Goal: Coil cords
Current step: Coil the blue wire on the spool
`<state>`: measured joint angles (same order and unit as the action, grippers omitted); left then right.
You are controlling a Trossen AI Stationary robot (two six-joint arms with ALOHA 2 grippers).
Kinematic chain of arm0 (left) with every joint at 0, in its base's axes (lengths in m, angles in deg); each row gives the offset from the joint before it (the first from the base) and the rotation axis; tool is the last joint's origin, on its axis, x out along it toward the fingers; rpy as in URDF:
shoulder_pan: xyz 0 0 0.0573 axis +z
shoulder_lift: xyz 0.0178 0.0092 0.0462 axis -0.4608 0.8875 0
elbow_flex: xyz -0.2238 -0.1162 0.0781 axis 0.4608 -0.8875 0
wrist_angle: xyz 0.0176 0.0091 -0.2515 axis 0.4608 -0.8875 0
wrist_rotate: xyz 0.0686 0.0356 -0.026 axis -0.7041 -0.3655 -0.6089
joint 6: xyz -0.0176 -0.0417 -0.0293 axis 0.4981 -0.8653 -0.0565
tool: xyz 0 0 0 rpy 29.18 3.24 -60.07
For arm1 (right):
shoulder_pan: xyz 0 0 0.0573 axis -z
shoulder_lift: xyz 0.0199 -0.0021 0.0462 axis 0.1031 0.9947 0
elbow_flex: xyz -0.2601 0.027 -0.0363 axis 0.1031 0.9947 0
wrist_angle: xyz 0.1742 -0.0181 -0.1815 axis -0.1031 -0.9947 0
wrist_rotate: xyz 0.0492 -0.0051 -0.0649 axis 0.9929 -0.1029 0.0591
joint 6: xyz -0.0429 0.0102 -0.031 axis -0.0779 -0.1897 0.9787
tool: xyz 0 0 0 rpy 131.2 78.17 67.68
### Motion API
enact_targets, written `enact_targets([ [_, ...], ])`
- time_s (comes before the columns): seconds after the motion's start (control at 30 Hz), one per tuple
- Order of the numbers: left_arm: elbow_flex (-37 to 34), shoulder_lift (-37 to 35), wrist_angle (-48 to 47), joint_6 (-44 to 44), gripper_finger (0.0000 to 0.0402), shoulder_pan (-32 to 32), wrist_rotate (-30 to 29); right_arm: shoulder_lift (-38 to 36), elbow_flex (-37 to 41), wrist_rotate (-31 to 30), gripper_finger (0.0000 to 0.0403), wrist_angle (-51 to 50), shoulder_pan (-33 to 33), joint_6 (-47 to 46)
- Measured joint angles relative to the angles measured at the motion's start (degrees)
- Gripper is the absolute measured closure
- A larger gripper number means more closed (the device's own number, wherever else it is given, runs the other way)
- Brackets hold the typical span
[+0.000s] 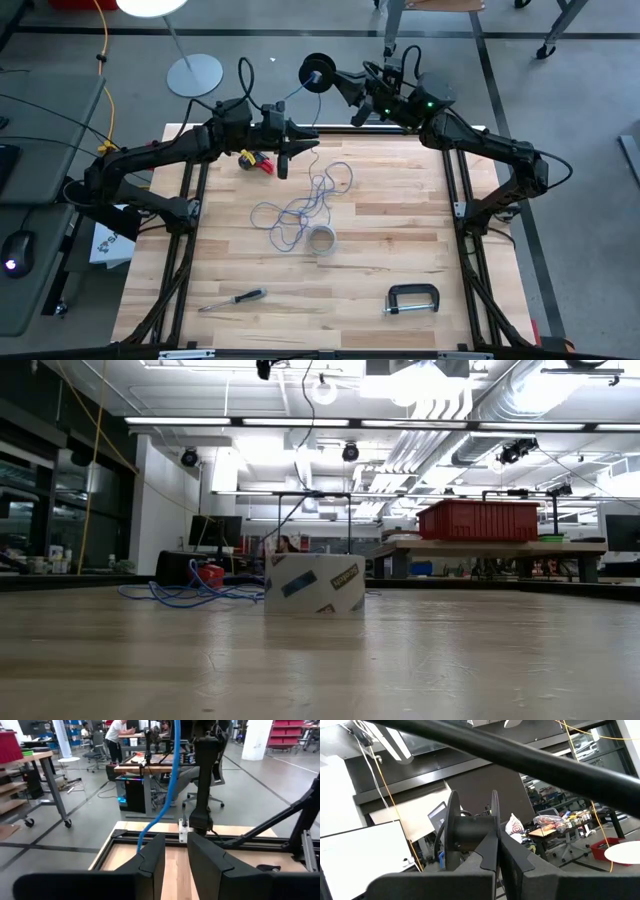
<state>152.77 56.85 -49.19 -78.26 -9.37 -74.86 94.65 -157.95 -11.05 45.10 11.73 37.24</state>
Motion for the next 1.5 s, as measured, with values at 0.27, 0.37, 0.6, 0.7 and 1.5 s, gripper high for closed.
enact_targets([
  [0.27,0.0,-0.2,-3.6,2.7,0.0293,-1.6,-9.0,0.0,0.0,0.1,0.0403,0.0,0.0,-0.4],
  [0.37,0.0,-1.6,-7.7,2.5,0.0278,-2.9,-9.7,0.0,0.0,0.1,0.0403,0.0,0.0,-0.3],
  [0.6,0.0,-1.7,-9.9,4.8,0.0250,-3.3,-15.8,0.0,0.0,0.1,0.0403,0.0,-0.1,-0.3],
  [0.7,0.0,0.0,-9.1,5.3,0.0243,-2.3,-15.8,0.0,0.0,0.1,0.0403,0.0,0.0,-0.3],
  [1.5,0.0,1.8,-5.8,1.3,0.0241,-2.0,-9.3,0.0,0.0,0.7,0.0403,0.0,0.0,-1.3],
])
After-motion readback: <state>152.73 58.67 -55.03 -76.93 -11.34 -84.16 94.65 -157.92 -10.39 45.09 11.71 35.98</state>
